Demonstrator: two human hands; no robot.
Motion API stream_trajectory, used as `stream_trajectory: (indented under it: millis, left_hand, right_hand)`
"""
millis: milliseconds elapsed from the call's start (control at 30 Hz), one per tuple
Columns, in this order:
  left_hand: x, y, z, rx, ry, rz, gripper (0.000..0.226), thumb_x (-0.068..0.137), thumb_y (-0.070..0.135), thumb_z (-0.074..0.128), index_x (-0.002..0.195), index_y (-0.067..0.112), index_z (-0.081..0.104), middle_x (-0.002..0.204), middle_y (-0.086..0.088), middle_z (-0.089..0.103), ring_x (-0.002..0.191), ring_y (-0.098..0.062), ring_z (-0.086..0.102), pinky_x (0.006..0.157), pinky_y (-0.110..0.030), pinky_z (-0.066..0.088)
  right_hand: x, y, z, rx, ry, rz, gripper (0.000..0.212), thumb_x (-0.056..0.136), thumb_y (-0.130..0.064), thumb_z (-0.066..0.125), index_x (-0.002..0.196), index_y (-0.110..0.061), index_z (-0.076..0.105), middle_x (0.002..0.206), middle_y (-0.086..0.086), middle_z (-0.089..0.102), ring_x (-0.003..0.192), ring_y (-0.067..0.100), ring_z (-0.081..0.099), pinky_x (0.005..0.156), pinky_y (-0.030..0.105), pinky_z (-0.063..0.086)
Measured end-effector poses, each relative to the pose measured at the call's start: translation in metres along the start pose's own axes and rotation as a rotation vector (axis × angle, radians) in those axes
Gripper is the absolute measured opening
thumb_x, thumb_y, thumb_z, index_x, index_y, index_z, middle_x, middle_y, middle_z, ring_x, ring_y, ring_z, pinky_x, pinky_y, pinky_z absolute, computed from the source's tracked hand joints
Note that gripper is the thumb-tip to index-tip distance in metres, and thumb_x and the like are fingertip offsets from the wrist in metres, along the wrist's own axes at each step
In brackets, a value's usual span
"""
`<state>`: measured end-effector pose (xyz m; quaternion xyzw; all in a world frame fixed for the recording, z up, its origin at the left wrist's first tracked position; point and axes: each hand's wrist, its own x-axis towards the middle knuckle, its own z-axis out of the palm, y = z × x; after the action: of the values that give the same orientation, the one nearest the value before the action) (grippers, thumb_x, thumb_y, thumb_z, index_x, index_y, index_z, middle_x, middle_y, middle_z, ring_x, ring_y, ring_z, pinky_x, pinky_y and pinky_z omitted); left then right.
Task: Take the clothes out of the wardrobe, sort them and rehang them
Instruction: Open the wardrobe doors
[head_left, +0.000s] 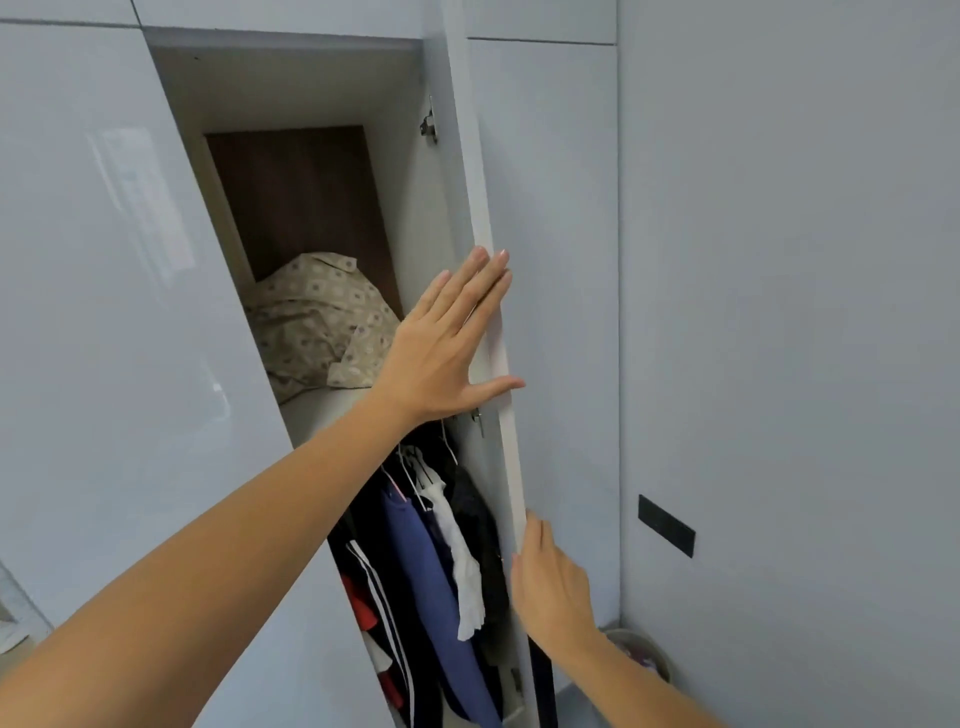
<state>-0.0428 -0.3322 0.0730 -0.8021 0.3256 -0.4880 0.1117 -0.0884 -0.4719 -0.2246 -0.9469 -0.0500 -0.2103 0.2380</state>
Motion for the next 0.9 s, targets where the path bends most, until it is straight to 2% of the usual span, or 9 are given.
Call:
stream_trajectory:
  millis: [100, 200, 267, 367, 533, 633, 733, 800, 900]
  left_hand:
    - [0.026, 0.021, 0.011, -0.009, -0.011, 0.042, 0.109, 0.093, 0.081, 0.05, 0.166, 0.006, 0.019, 0.175, -0.009, 0.012, 0.163, -0.028, 0.006, 0.129, -0.051, 0.019]
    - [0.051, 0.039, 0.027, -0.002, -0.034, 0.064, 0.113, 0.09, 0.083, 0.051, 0.167, 0.008, 0.016, 0.176, -0.006, 0.008, 0.163, -0.026, 0.002, 0.129, -0.051, 0.018]
    - [0.065, 0.05, 0.037, 0.004, -0.046, 0.067, 0.117, 0.087, 0.083, 0.055, 0.167, 0.009, 0.015, 0.176, -0.005, 0.007, 0.163, -0.025, 0.001, 0.128, -0.052, 0.019]
    - [0.079, 0.059, 0.048, 0.017, -0.058, 0.064, 0.119, 0.085, 0.083, 0.058, 0.167, 0.009, 0.015, 0.176, -0.004, 0.006, 0.163, -0.024, 0.0, 0.129, -0.052, 0.019]
    - [0.075, 0.057, 0.049, 0.013, -0.077, 0.071, 0.117, 0.087, 0.085, 0.053, 0.167, 0.009, 0.015, 0.176, -0.005, 0.006, 0.163, -0.025, -0.001, 0.129, -0.052, 0.017]
    - [0.073, 0.056, 0.042, 0.031, -0.105, 0.061, 0.116, 0.088, 0.085, 0.049, 0.167, 0.01, 0.013, 0.176, -0.005, 0.005, 0.163, -0.026, -0.001, 0.129, -0.051, 0.017]
    - [0.066, 0.058, 0.039, 0.014, -0.11, 0.076, 0.108, 0.093, 0.081, 0.048, 0.167, 0.01, 0.015, 0.176, -0.007, 0.007, 0.163, -0.026, 0.001, 0.129, -0.05, 0.017]
    - [0.051, 0.054, 0.037, -0.023, -0.104, 0.072, 0.1, 0.098, 0.075, 0.047, 0.167, 0.011, 0.015, 0.176, -0.006, 0.008, 0.163, -0.026, 0.002, 0.13, -0.049, 0.018]
    - [0.017, 0.039, 0.035, -0.062, -0.106, 0.017, 0.088, 0.103, 0.064, 0.049, 0.167, 0.011, 0.019, 0.175, -0.007, 0.013, 0.163, -0.026, 0.008, 0.13, -0.047, 0.019]
  right_hand:
    - [0.007, 0.035, -0.012, -0.015, 0.01, 0.024, 0.032, 0.102, -0.026, 0.061, 0.128, -0.016, 0.047, 0.093, -0.006, 0.058, 0.064, 0.011, 0.057, 0.05, 0.027, 0.037]
    - [0.019, 0.066, -0.025, -0.026, -0.032, 0.06, 0.017, 0.11, -0.029, 0.041, 0.123, -0.019, 0.039, 0.095, -0.007, 0.051, 0.071, 0.012, 0.053, 0.058, 0.03, 0.041]
    - [0.026, 0.082, -0.034, -0.015, -0.042, 0.086, 0.012, 0.112, -0.028, 0.038, 0.12, -0.02, 0.037, 0.095, -0.007, 0.049, 0.069, 0.011, 0.048, 0.057, 0.029, 0.04]
    - [0.034, 0.097, -0.041, -0.003, -0.058, 0.103, 0.015, 0.111, -0.027, 0.04, 0.121, -0.016, 0.043, 0.093, -0.006, 0.048, 0.061, 0.007, 0.039, 0.048, 0.024, 0.027]
    - [0.032, 0.098, -0.039, 0.034, -0.065, 0.065, 0.015, 0.111, -0.027, 0.04, 0.119, -0.015, 0.045, 0.091, -0.006, 0.047, 0.059, 0.007, 0.038, 0.049, 0.025, 0.028]
    - [0.028, 0.093, -0.038, 0.063, -0.047, 0.079, 0.012, 0.11, -0.025, 0.045, 0.119, -0.018, 0.043, 0.096, -0.005, 0.051, 0.07, 0.012, 0.05, 0.056, 0.029, 0.041]
    - [0.017, 0.081, -0.045, 0.048, 0.09, 0.119, 0.032, 0.1, -0.025, 0.061, 0.129, -0.018, 0.048, 0.112, -0.001, 0.054, 0.094, 0.017, 0.055, 0.072, 0.032, 0.052]
    - [0.006, 0.071, -0.051, 0.039, 0.203, 0.075, 0.044, 0.093, -0.025, 0.068, 0.133, -0.015, 0.052, 0.115, 0.0, 0.053, 0.101, 0.021, 0.054, 0.078, 0.037, 0.053]
    - [-0.004, 0.051, -0.053, 0.105, 0.214, -0.051, 0.044, 0.093, -0.026, 0.065, 0.135, -0.018, 0.052, 0.119, -0.002, 0.052, 0.106, 0.02, 0.052, 0.084, 0.037, 0.052]
